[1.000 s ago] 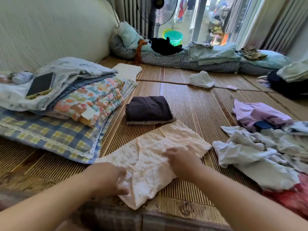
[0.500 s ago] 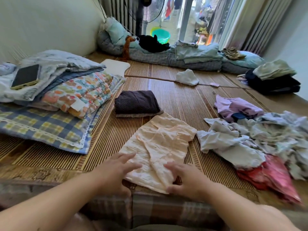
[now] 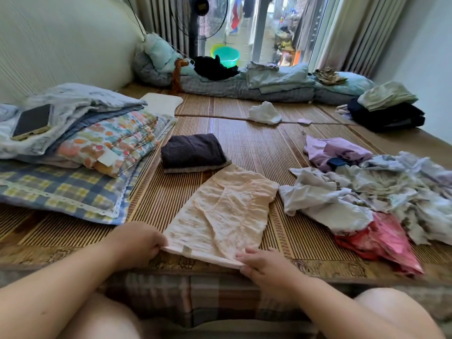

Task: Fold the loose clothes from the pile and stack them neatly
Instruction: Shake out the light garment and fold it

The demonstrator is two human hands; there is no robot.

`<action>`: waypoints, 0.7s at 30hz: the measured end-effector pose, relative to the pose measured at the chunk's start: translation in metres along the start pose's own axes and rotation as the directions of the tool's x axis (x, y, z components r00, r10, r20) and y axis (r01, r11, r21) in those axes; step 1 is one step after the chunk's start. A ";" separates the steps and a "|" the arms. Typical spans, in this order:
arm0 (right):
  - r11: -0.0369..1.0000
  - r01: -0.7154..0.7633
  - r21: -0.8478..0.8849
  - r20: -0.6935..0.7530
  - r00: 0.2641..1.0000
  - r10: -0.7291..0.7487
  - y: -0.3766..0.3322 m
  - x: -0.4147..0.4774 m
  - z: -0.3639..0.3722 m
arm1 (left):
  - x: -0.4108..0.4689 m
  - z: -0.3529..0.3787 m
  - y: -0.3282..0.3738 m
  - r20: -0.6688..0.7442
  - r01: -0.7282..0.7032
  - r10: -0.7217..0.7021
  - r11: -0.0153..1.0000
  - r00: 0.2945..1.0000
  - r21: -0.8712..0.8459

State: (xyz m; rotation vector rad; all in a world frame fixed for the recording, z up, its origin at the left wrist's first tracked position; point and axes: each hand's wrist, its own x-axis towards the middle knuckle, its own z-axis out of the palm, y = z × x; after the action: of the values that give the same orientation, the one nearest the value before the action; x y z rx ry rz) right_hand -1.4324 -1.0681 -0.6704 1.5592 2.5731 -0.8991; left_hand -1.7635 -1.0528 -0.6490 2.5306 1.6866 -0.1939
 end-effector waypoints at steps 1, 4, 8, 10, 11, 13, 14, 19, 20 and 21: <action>0.993 -0.015 0.119 -0.018 1.000 0.018 -0.001 -0.006 -0.004 | -0.001 -0.005 -0.001 0.000 0.005 -0.005 1.000 1.000 0.004; 0.923 -0.029 0.383 -0.027 0.999 0.043 -0.008 -0.021 -0.018 | -0.005 -0.025 -0.004 -0.017 0.031 -0.035 0.977 0.999 -0.211; 0.741 -0.022 0.671 0.007 1.000 0.024 -0.006 -0.020 -0.037 | -0.001 -0.058 -0.001 -0.056 0.016 -0.060 0.815 0.997 -0.579; 0.579 -0.057 0.813 -0.023 0.991 0.131 0.001 -0.012 -0.041 | 0.014 -0.068 0.005 -0.095 0.010 -0.089 0.781 0.991 -0.624; 0.501 -0.078 0.862 -0.038 0.976 0.217 0.006 -0.007 -0.042 | 0.026 -0.070 0.009 -0.126 0.018 -0.124 0.778 0.984 -0.628; 0.418 -0.120 0.901 -0.051 0.925 0.375 0.012 0.006 -0.041 | 0.053 -0.070 0.018 -0.184 0.062 -0.218 0.789 0.958 -0.611; 0.385 -0.133 0.913 -0.054 0.898 0.437 0.015 0.013 -0.041 | 0.067 -0.067 0.022 -0.199 0.106 -0.276 0.793 0.940 -0.600; 0.551 -0.088 0.830 -0.302 0.760 0.575 0.020 0.038 -0.047 | 0.108 -0.033 0.046 -0.228 0.177 -0.390 0.766 0.892 -0.619; 0.652 -0.099 0.752 -0.383 0.740 0.553 0.020 0.038 -0.045 | 0.107 -0.028 0.050 -0.249 0.112 -0.304 0.810 0.920 -0.575; 0.746 -0.111 0.656 -0.460 0.725 0.513 0.020 0.036 -0.042 | 0.105 -0.022 0.053 -0.260 0.026 -0.173 0.874 0.950 -0.485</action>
State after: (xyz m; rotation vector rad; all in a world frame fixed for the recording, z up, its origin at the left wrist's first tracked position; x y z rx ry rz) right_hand -1.4224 -1.0124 -0.6547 2.8245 2.2678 -1.4324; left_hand -1.6736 -0.9740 -0.6436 2.1751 1.6954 0.5600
